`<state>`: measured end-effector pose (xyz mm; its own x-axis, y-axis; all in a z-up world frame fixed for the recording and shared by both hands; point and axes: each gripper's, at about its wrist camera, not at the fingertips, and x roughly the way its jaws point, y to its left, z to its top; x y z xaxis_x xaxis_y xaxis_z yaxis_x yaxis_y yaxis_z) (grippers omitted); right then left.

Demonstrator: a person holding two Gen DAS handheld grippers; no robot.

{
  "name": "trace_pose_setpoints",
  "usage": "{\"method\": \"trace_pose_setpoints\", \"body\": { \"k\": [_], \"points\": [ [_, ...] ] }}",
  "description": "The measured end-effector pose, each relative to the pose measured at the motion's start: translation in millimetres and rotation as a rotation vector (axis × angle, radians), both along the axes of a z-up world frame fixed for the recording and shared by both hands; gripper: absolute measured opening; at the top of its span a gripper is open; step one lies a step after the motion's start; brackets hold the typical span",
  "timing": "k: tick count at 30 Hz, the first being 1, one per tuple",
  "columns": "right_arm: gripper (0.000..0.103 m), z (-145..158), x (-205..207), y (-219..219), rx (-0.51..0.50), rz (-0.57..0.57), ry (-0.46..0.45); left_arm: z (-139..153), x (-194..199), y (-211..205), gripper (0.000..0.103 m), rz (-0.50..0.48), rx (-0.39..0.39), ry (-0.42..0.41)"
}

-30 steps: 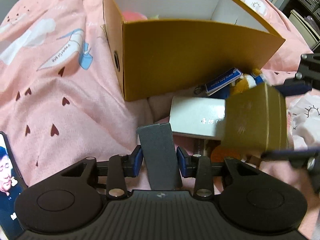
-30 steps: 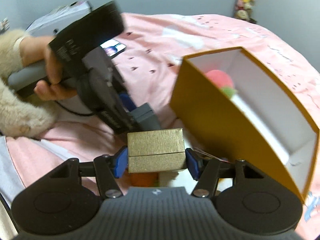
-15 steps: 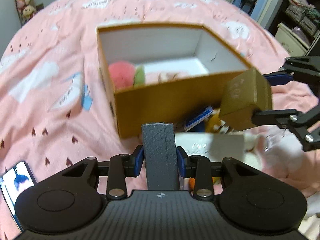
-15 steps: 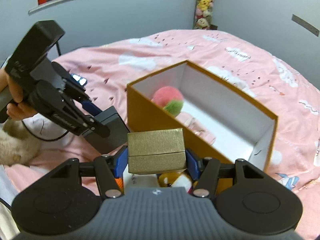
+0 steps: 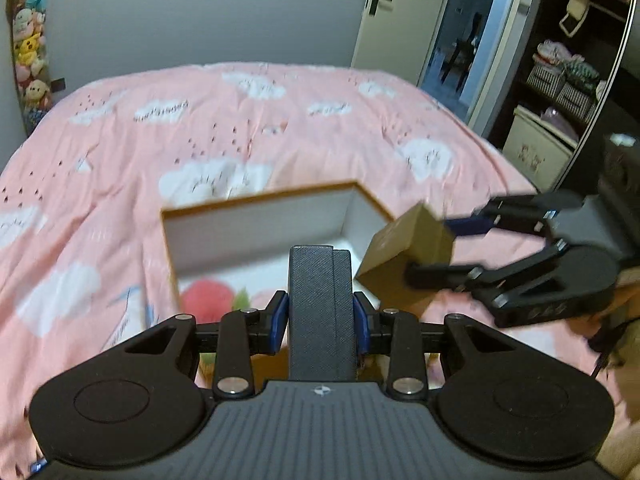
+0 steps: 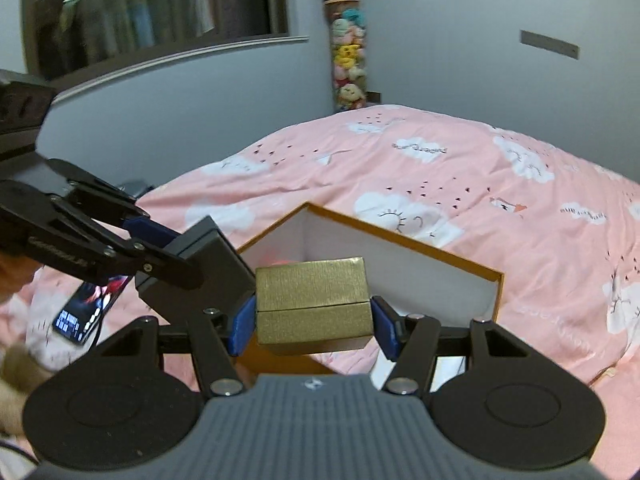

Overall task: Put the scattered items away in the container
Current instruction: 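Lower both small boxes into the box and open both grippers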

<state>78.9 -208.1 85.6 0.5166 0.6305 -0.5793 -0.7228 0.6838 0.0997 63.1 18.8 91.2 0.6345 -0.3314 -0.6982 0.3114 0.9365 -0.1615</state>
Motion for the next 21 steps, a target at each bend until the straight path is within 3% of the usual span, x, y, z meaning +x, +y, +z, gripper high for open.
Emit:
{"method": "trace_pose_setpoints", "body": {
  "k": [8, 11, 21],
  "points": [
    [0.062, -31.2, 40.2, 12.0, 0.078, -0.086, 0.177, -30.9, 38.4, -0.4, 0.039, 0.048, 0.067, 0.046],
    [0.063, -47.8, 53.4, 18.3, 0.094, -0.119, 0.254, -48.3, 49.7, 8.6, 0.039, 0.100, 0.052, 0.081],
    [0.063, -87.9, 64.2, 39.6, 0.060, -0.171, 0.347, -84.4, 54.6, 14.8, 0.039, 0.220, 0.031, 0.164]
  ]
}}
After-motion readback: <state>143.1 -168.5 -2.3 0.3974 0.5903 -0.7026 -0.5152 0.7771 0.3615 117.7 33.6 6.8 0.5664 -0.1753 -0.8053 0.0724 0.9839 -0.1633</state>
